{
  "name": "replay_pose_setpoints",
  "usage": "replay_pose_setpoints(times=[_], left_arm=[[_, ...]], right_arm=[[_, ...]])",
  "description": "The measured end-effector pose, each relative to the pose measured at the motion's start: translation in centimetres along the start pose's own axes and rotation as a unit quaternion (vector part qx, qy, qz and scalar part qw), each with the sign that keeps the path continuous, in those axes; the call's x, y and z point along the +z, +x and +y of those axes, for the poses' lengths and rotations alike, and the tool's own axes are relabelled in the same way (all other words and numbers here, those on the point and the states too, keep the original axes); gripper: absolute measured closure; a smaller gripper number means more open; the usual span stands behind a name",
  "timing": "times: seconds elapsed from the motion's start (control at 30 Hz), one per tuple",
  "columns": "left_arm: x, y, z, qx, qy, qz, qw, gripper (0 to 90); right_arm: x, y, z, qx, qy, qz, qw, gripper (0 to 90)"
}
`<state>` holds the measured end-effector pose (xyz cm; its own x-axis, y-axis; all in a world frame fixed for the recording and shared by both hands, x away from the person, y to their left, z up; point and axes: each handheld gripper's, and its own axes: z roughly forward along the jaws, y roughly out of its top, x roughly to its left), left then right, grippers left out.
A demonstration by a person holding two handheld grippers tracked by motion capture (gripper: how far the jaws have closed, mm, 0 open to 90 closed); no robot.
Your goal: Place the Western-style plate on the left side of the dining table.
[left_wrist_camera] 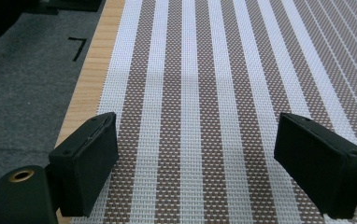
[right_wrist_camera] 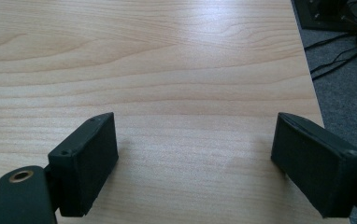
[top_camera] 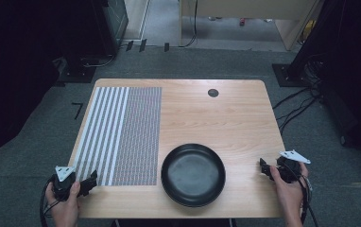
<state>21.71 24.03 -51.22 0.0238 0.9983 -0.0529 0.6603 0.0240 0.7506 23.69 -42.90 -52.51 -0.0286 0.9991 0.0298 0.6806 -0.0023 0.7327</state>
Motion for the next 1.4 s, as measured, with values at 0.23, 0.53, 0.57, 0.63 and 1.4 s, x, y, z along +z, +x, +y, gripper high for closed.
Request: replay_pose_setpoints(times=[0.23,0.53,0.57,0.63,1.4], left_arm=[[-0.2,-0.4,0.3,-0.007,-0.006,-0.009,0.9999,13.6],[-0.5,-1.9,0.9,0.002,-0.016,-0.024,0.9996,13.6],[-0.5,-2.1,0.9,0.002,-0.017,-0.027,0.9995,13.7],[-0.6,-2.5,1.0,0.005,-0.018,-0.032,0.9993,13.7],[-0.6,-8.8,1.4,0.056,-0.018,-0.093,0.9939,13.7]], right_arm=[[-0.3,-0.4,0.0,0.025,-0.01,0.006,0.9996,15.6],[-1.2,0.0,0.4,0.043,-0.032,0.018,0.9984,16.5],[-1.3,0.1,0.4,0.046,-0.033,0.019,0.9982,16.8],[-1.4,0.5,0.5,0.045,-0.035,0.024,0.9981,17.2],[-2.8,3.9,1.2,0.038,-0.06,0.07,0.995,18.6]])
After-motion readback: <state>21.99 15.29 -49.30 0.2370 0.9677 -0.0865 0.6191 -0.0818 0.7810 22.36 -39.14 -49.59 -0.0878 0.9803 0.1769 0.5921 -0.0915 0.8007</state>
